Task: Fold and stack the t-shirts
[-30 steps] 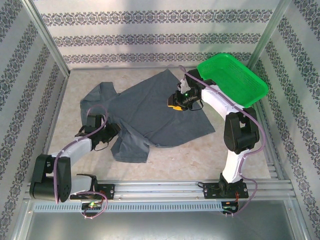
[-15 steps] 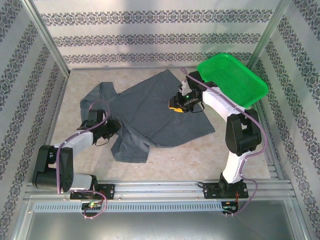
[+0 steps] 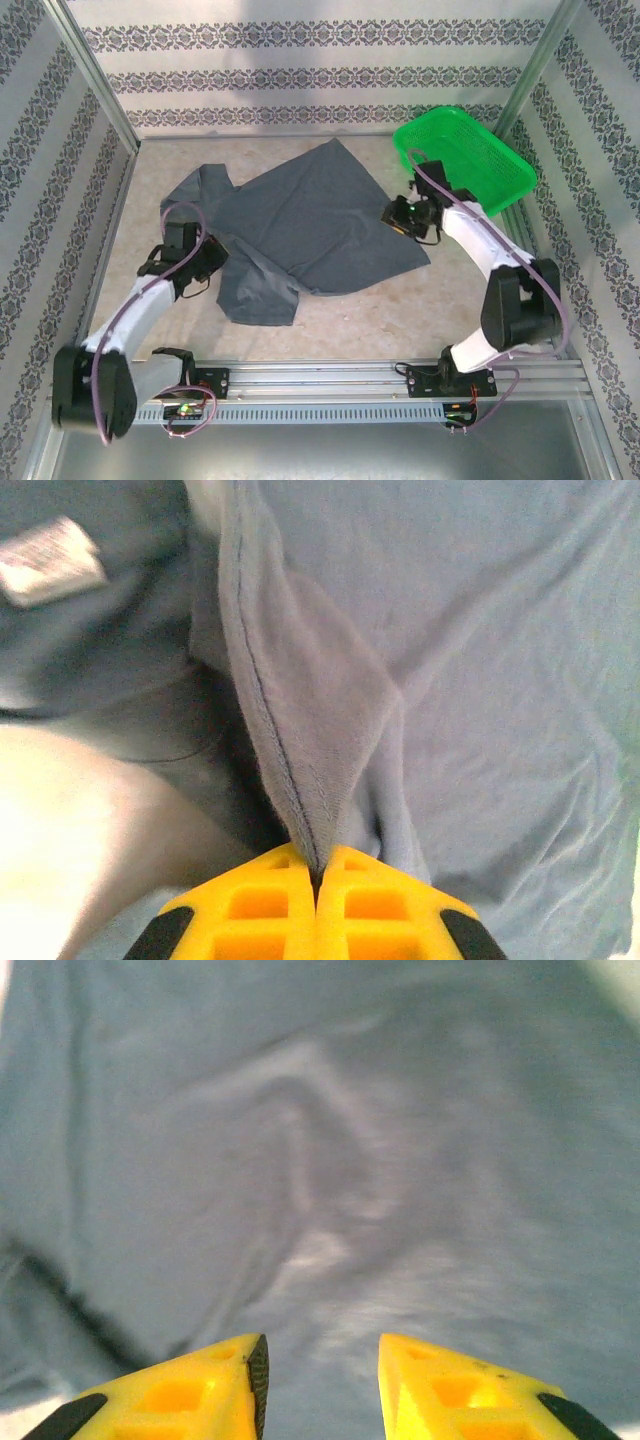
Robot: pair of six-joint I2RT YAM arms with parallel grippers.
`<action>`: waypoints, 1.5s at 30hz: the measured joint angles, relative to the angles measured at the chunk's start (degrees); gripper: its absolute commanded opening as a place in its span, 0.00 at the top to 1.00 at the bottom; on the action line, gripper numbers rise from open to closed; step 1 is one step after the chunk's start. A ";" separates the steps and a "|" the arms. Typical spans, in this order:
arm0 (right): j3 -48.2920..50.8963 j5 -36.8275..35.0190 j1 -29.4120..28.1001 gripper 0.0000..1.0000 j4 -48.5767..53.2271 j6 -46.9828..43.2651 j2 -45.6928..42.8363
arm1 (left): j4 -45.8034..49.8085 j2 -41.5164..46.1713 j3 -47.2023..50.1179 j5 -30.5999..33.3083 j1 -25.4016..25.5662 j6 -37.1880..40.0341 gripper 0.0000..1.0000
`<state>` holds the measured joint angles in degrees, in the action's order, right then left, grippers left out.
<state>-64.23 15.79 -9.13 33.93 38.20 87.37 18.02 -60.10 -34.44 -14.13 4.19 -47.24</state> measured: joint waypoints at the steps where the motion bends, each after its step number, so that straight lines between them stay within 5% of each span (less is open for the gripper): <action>1: 1.81 -2.23 1.11 0.62 0.07 1.33 -1.55 | 2.34 3.13 0.00 2.08 0.04 -1.20 1.00; 9: 7.41 -11.50 5.29 0.59 3.98 7.56 -2.14 | 18.69 20.61 0.00 14.21 0.35 -9.01 1.00; 31: 5.53 -13.57 1.14 0.54 7.82 10.14 11.96 | 22.97 20.83 0.02 14.38 0.35 -10.71 1.00; 34: 2.45 -13.38 1.11 0.62 7.82 9.49 14.80 | 22.95 20.81 0.02 14.14 0.35 -10.69 1.00; 36: 0.11 -13.38 1.09 0.86 8.92 8.37 16.72 | 22.93 20.81 0.02 13.92 0.35 -10.69 1.00; 38: -0.79 -12.79 1.09 1.00 8.02 8.20 17.33 | 22.80 20.76 0.02 13.64 0.35 -10.69 1.00; 45: -9.88 -12.33 0.09 1.00 7.65 5.86 16.31 | 21.33 14.71 -5.05 11.10 -0.74 -10.25 1.00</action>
<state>-74.11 3.46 -9.04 41.58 44.05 103.68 39.35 -45.39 -39.48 -3.03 3.44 -57.49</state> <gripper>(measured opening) 0.058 0.049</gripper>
